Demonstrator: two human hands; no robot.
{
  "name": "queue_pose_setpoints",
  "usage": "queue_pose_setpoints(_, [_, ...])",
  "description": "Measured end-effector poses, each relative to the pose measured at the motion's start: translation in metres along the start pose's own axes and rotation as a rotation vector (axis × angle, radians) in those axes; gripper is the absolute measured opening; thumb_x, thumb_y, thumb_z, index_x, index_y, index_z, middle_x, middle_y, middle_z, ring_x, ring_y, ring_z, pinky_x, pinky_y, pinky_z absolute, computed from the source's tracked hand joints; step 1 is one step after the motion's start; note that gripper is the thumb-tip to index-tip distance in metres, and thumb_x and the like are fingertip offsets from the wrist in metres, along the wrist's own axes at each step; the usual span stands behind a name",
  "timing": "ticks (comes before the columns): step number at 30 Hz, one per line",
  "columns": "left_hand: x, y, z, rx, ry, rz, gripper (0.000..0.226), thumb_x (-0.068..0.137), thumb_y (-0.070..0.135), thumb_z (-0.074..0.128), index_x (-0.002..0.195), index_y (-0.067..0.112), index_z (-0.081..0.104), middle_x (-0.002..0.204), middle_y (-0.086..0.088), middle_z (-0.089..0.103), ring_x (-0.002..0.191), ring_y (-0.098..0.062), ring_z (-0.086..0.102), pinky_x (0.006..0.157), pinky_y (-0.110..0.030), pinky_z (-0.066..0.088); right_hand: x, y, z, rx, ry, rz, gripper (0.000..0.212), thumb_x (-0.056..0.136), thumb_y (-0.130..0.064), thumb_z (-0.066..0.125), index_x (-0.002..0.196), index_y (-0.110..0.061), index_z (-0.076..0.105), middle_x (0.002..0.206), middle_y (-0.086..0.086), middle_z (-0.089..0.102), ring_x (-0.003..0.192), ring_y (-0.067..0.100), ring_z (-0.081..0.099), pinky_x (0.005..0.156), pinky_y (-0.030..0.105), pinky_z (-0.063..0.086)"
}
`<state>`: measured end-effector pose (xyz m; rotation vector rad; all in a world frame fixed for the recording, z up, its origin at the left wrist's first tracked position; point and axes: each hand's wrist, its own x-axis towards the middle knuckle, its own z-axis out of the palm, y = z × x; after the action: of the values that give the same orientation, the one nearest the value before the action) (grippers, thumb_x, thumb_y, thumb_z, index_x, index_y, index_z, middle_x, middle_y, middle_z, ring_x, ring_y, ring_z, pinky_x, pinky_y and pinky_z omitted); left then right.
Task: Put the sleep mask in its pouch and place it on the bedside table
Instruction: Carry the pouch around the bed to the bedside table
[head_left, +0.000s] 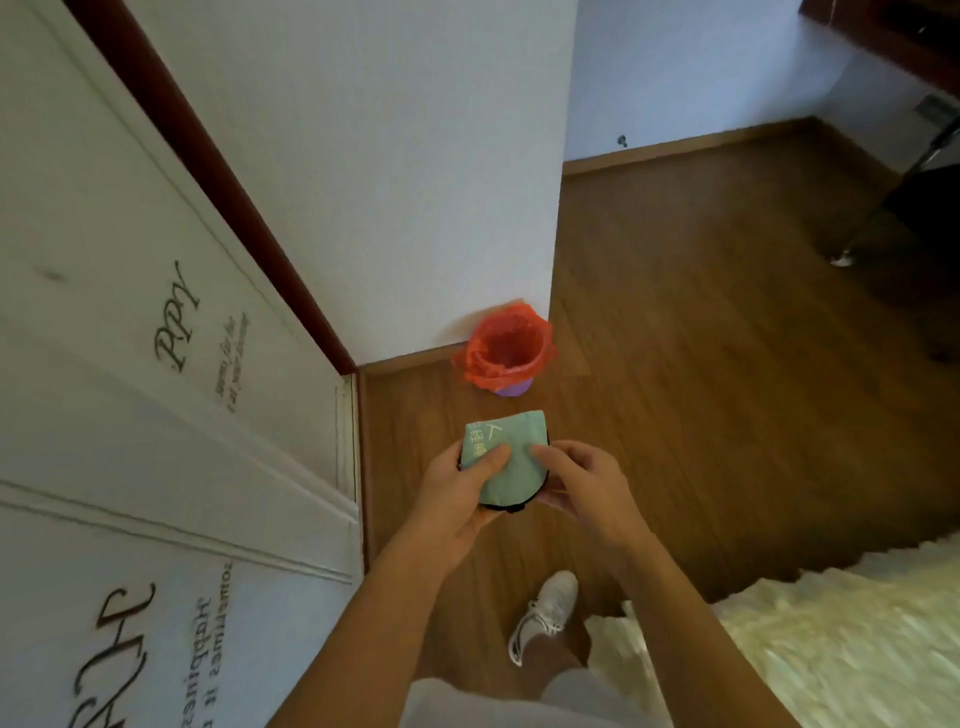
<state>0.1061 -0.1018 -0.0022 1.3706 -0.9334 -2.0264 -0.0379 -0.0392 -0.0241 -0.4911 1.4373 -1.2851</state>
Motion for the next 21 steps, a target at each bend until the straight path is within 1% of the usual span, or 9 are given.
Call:
queue_pose_setpoints(3, [0.045,0.035,0.041,0.068,-0.027,-0.004,0.037,0.089,0.018,0.069,0.126,0.014,0.060,0.118,-0.012,0.071,0.109,-0.030,0.067,0.079,-0.041,0.061,0.042,-0.039,-0.029,0.015,0.076,-0.044,0.015,0.094,-0.024,0.071,0.101,-0.011,0.074,0.094,0.007,0.082,0.087,0.020,0.079,0.066,0.025,0.063])
queue_pose_setpoints(5, [0.073,0.053,0.074,0.096,-0.059,-0.007,0.038,0.089,0.018,0.069,0.126,0.015,0.060,0.119,-0.012,0.070,0.109,-0.029,0.067,0.081,-0.041,0.061,0.065,-0.062,-0.052,0.017,0.112,-0.058,0.017,0.095,-0.024,0.069,0.104,-0.010,0.073,0.098,0.009,0.080,0.088,0.019,0.079,0.065,0.024,0.062])
queue_pose_setpoints(9, [0.120,0.076,0.143,0.126,-0.145,-0.011,0.035,0.089,0.015,0.070,0.122,0.018,0.060,0.116,-0.009,0.070,0.106,-0.027,0.066,0.070,-0.036,0.063,0.099,-0.100,-0.100,0.043,0.192,-0.063,0.019,0.097,-0.025,0.066,0.106,-0.009,0.070,0.100,0.007,0.078,0.083,0.013,0.078,0.061,0.018,0.059])
queue_pose_setpoints(11, [0.138,0.081,0.174,0.154,-0.199,-0.035,0.033,0.088,0.015,0.070,0.120,0.018,0.062,0.115,-0.009,0.070,0.106,-0.027,0.066,0.070,-0.036,0.062,0.107,-0.112,-0.124,0.071,0.251,-0.062,0.019,0.097,-0.026,0.066,0.105,-0.010,0.070,0.100,0.007,0.078,0.083,0.013,0.078,0.061,0.018,0.059])
queue_pose_setpoints(14, [0.165,0.086,0.217,0.199,-0.288,-0.087,0.026,0.088,0.014,0.070,0.113,0.018,0.065,0.112,-0.010,0.072,0.103,-0.026,0.068,0.077,-0.039,0.062,0.118,-0.126,-0.157,0.110,0.349,-0.076,0.016,0.096,-0.028,0.066,0.102,-0.014,0.070,0.100,0.006,0.078,0.085,0.012,0.078,0.065,0.022,0.061])
queue_pose_setpoints(16, [0.185,0.087,0.245,0.238,-0.347,-0.123,0.030,0.087,0.014,0.071,0.115,0.017,0.064,0.114,-0.013,0.071,0.106,-0.028,0.068,0.083,-0.042,0.061,0.126,-0.132,-0.180,0.145,0.417,-0.075,0.018,0.096,-0.028,0.067,0.103,-0.013,0.070,0.102,0.008,0.078,0.088,0.015,0.078,0.069,0.025,0.062])
queue_pose_setpoints(18, [0.205,0.087,0.272,0.274,-0.402,-0.160,0.031,0.086,0.015,0.073,0.115,0.017,0.064,0.115,-0.014,0.071,0.107,-0.029,0.068,0.086,-0.044,0.060,0.135,-0.137,-0.204,0.186,0.477,-0.073,0.016,0.095,-0.027,0.068,0.102,-0.013,0.070,0.101,0.008,0.078,0.087,0.016,0.078,0.067,0.024,0.062])
queue_pose_setpoints(21, [0.237,0.088,0.313,0.328,-0.461,-0.210,0.036,0.084,0.015,0.075,0.118,0.016,0.064,0.115,-0.014,0.071,0.108,-0.030,0.068,0.090,-0.048,0.058,0.151,-0.144,-0.237,0.202,0.564,-0.055,0.012,0.094,-0.031,0.069,0.097,-0.020,0.071,0.096,0.003,0.079,0.085,0.013,0.078,0.064,0.021,0.061])
